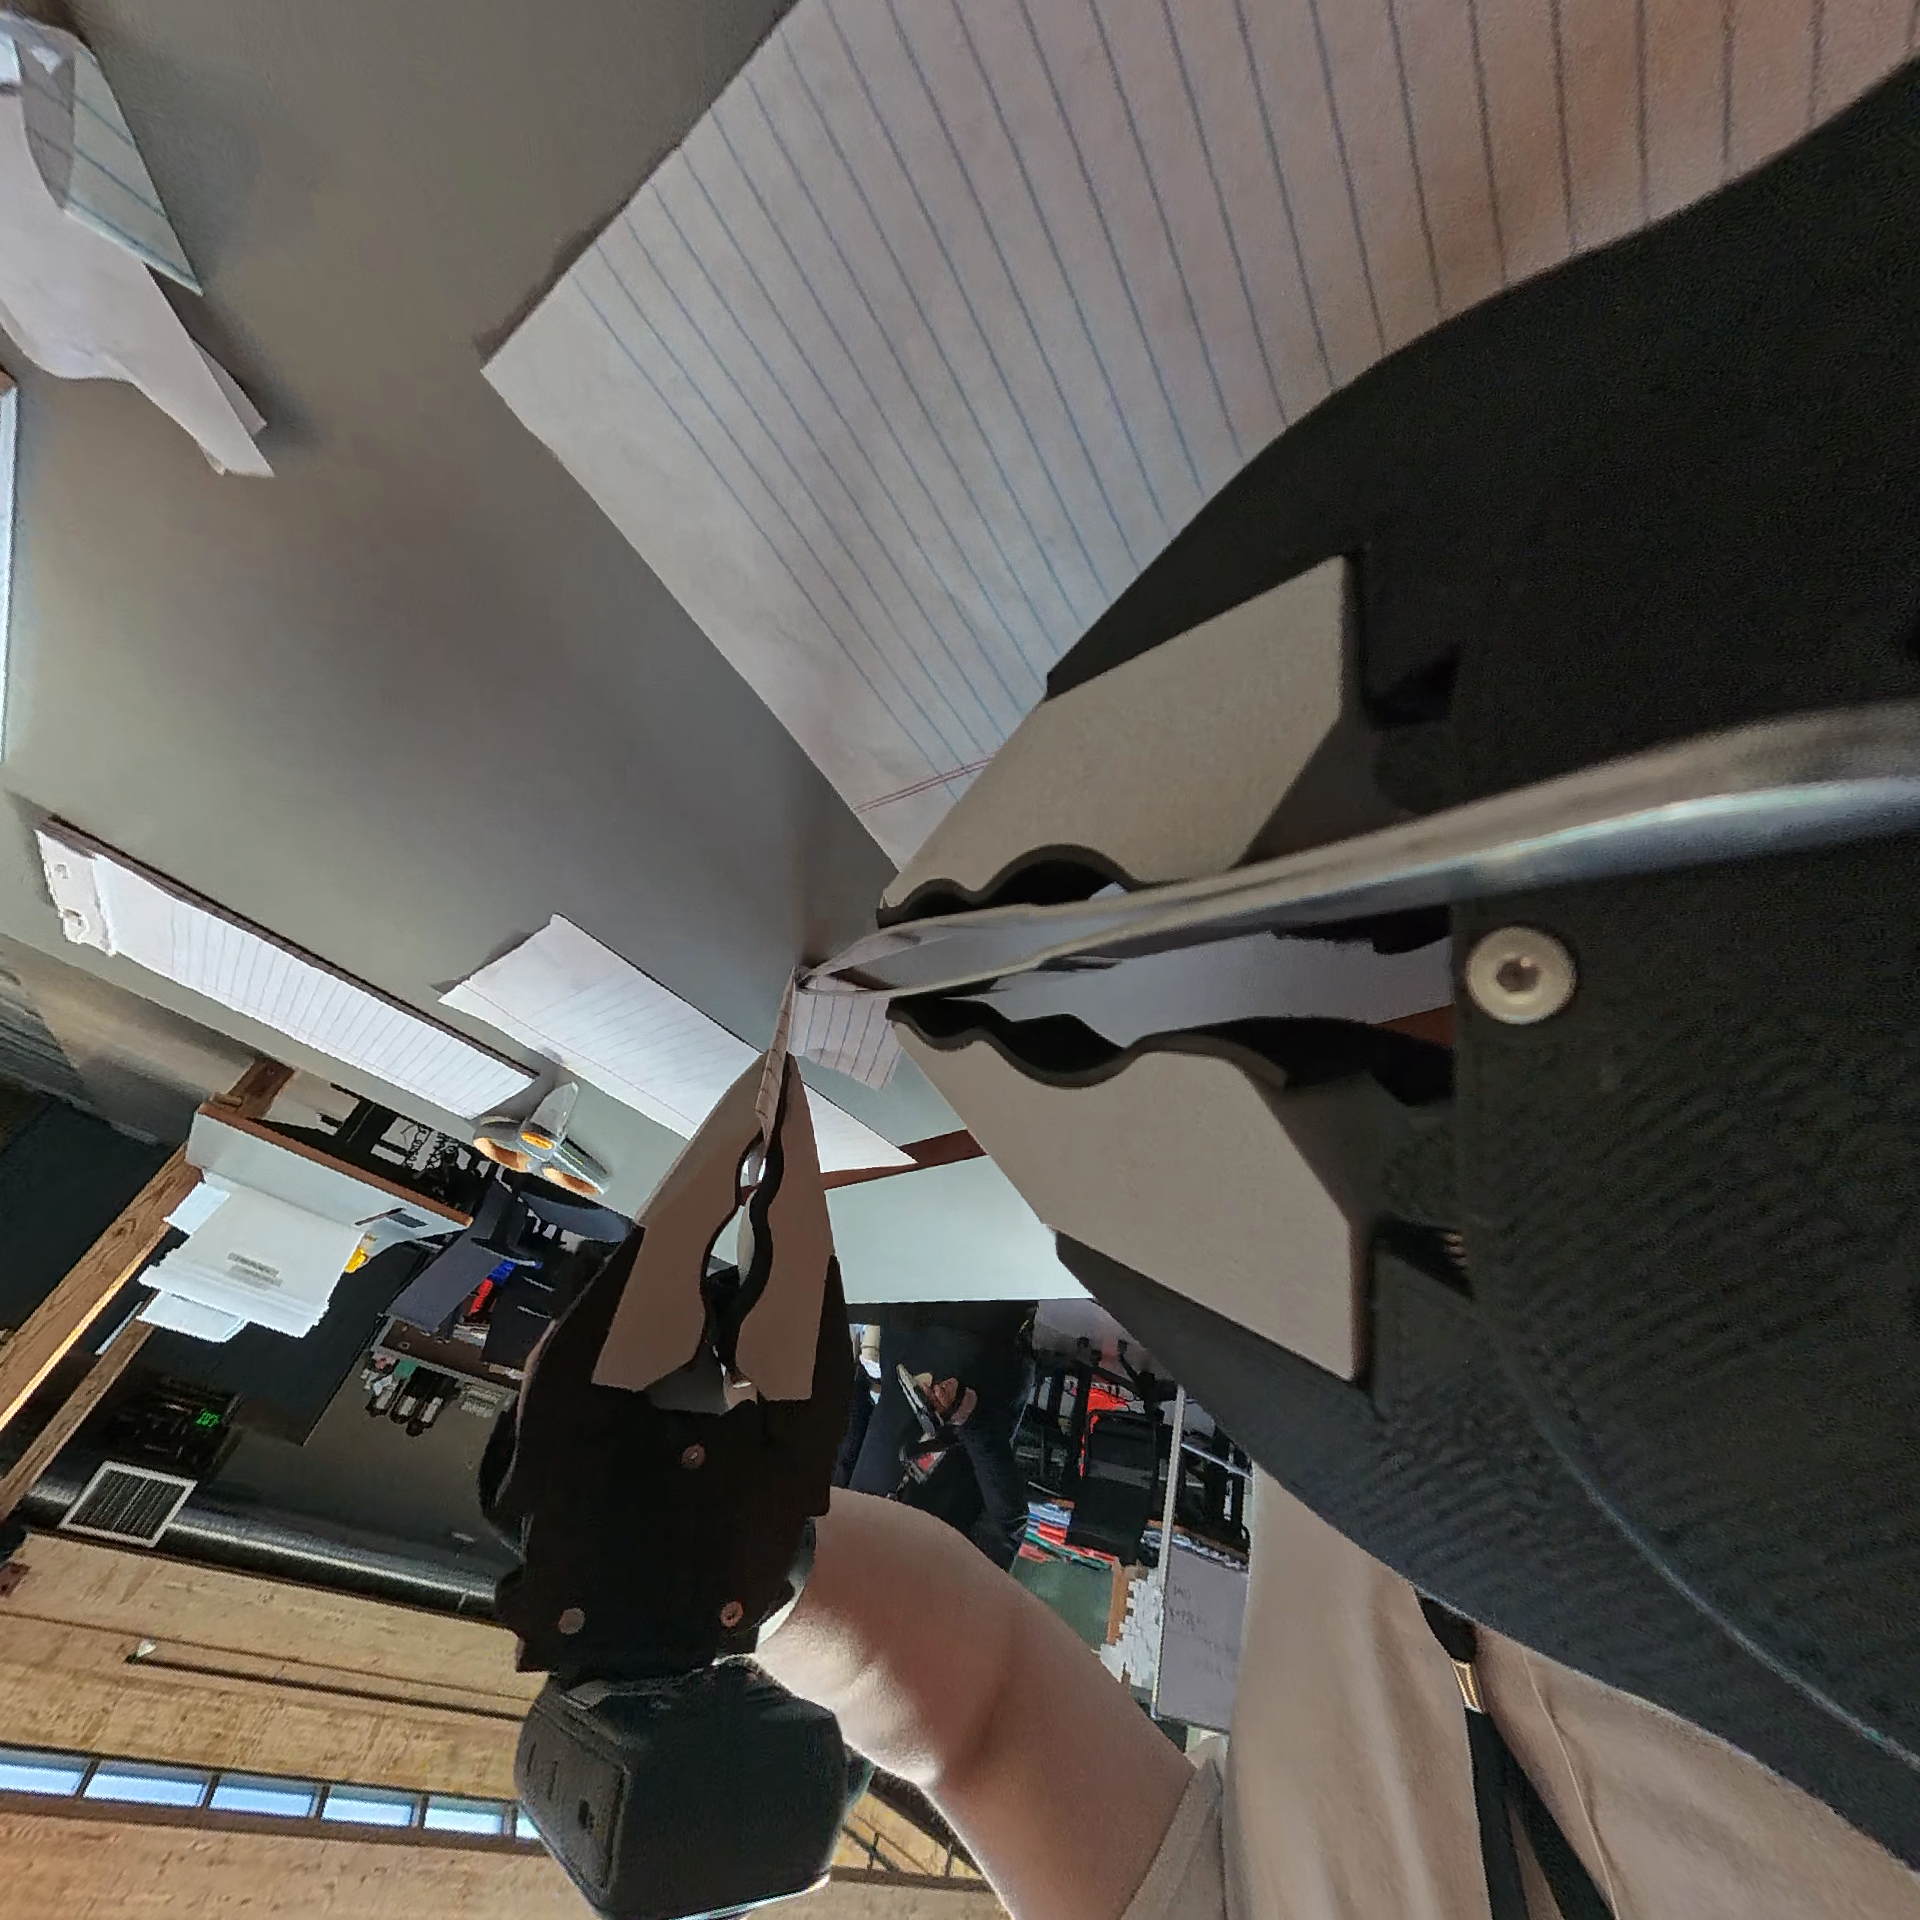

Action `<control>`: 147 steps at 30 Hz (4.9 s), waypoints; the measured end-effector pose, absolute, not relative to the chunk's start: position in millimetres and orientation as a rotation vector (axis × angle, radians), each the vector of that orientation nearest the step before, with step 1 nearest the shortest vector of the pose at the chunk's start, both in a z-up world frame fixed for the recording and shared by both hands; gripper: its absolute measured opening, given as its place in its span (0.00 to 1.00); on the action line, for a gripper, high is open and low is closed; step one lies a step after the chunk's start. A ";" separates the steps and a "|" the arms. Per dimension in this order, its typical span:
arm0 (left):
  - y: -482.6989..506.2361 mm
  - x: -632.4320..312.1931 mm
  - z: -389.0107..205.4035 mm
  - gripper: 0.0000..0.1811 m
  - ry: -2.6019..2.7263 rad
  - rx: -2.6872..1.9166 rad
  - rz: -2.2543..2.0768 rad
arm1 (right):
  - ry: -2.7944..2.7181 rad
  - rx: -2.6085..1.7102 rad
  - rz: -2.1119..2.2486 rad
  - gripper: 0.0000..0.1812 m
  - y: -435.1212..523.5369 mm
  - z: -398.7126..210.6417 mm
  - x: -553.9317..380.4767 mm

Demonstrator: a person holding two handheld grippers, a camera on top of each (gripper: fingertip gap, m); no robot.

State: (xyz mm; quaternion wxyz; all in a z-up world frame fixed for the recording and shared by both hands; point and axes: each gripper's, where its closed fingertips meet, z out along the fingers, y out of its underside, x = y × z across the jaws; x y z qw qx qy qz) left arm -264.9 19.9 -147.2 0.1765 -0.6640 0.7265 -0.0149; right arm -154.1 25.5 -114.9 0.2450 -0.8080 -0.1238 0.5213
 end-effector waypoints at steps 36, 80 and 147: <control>2.4 -265.6 -161.5 0.09 1.619 -2.035 -0.137 | -0.370 -2.097 1.467 0.07 14.5 -82.2 -125.5; 1.5 -276.2 -165.0 0.12 2.133 -2.296 -0.088 | -0.493 -2.112 1.406 0.08 5.2 -117.6 -146.3; 8.7 -282.7 -164.9 0.00 1.784 -2.194 -0.402 | -0.198 -2.403 1.832 0.06 65.9 -130.5 -172.3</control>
